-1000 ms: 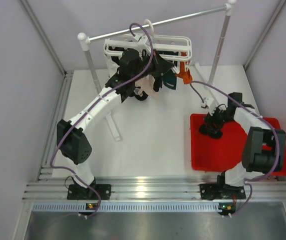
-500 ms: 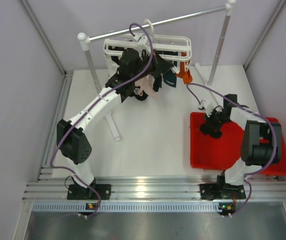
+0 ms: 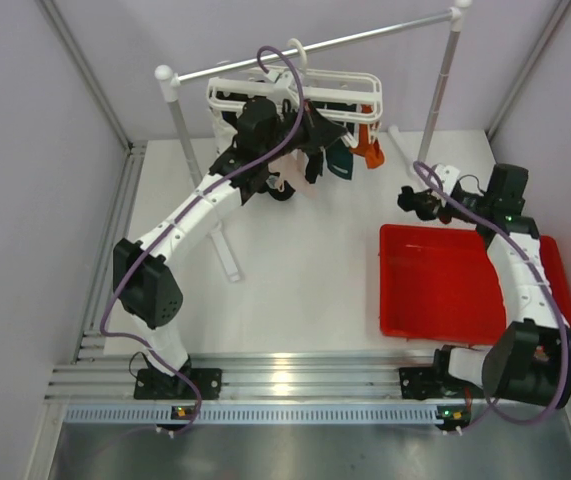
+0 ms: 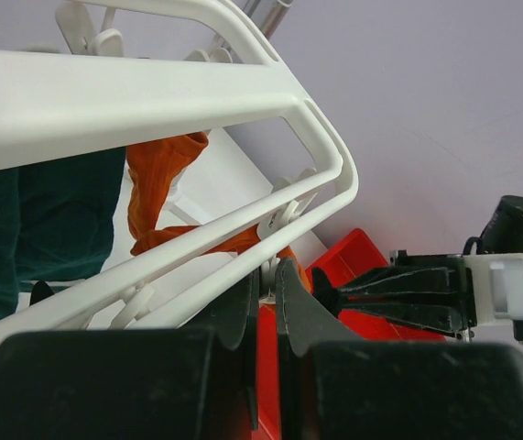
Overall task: Clip the socks to the hanger
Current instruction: Clamp the sock onto the hanger.
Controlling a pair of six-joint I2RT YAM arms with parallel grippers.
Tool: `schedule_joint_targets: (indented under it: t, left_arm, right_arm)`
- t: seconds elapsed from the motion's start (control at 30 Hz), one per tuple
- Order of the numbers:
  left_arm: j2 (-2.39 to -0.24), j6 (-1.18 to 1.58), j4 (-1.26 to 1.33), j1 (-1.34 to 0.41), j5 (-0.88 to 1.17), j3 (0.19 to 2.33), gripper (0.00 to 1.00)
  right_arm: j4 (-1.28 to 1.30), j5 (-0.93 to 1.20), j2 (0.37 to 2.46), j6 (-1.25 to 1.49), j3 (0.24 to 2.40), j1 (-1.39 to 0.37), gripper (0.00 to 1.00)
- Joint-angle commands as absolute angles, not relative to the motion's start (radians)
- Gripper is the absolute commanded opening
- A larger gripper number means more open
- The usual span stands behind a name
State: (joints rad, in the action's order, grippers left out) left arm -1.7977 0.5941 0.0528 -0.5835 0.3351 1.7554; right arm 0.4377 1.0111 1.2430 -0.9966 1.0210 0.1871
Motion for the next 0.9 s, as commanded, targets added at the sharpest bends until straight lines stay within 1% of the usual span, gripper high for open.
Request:
schedule_joint_targets:
  t: [0.0, 0.03, 0.07, 0.13, 0.17, 0.27, 0.3, 0.4, 0.47, 0.6, 0.63, 0.73, 0.87]
  left_arm:
    - [-1.786, 0.62, 0.08, -0.574, 0.379, 1.74, 0.0]
    - [-1.787, 0.624, 0.087, -0.575, 0.382, 1.74, 0.0]
    - [-1.79, 0.629, 0.089, -0.575, 0.385, 1.74, 0.0]
    - [-1.793, 0.637, 0.094, -0.572, 0.399, 1.74, 0.0]
    - [-1.793, 0.637, 0.098, -0.572, 0.403, 1.74, 0.0]
    - [-1.793, 0.64, 0.103, -0.569, 0.417, 1.735, 0.0]
    - [-1.796, 0.641, 0.103, -0.568, 0.42, 1.735, 0.0]
    - [-1.796, 0.647, 0.104, -0.566, 0.428, 1.735, 0.0]
    - [-1.795, 0.649, 0.104, -0.565, 0.436, 1.735, 0.0]
    - [-1.79, 0.646, 0.101, -0.565, 0.439, 1.73, 0.0]
    - [-1.789, 0.647, 0.1, -0.565, 0.439, 1.73, 0.0]
    - [-1.787, 0.637, 0.094, -0.565, 0.437, 1.73, 0.0]
    - [-1.789, 0.638, 0.092, -0.565, 0.443, 1.726, 0.0]
  right_arm:
    - [-0.073, 1.086, 1.189, -0.914, 0.941, 0.134, 0.0]
    - [-0.169, 1.039, 1.184, -0.901, 0.881, 0.12, 0.0]
    - [-0.368, 1.025, 1.193, -0.869, 0.856, 0.1, 0.0]
    - [-0.492, 0.987, 1.207, -0.854, 0.819, 0.075, 0.0]
    - [-0.612, 0.967, 1.23, -0.851, 0.81, 0.057, 0.0]
    - [-0.782, 0.954, 1.282, -0.79, 0.81, 0.02, 0.0]
    - [-0.796, 0.957, 1.292, -0.751, 0.819, 0.011, 0.0]
    - [-0.776, 0.983, 1.301, -0.66, 0.87, -0.04, 0.0]
    - [-0.706, 1.017, 1.287, -0.634, 0.89, -0.07, 0.0]
    - [-0.562, 1.042, 1.246, -0.666, 0.867, -0.112, 0.0]
    - [-0.482, 1.051, 1.22, -0.69, 0.848, -0.126, 0.0]
    - [-0.393, 1.057, 1.169, -0.739, 0.813, -0.144, 0.0]
    - [-0.359, 1.039, 1.138, -0.695, 0.841, -0.193, 0.0]
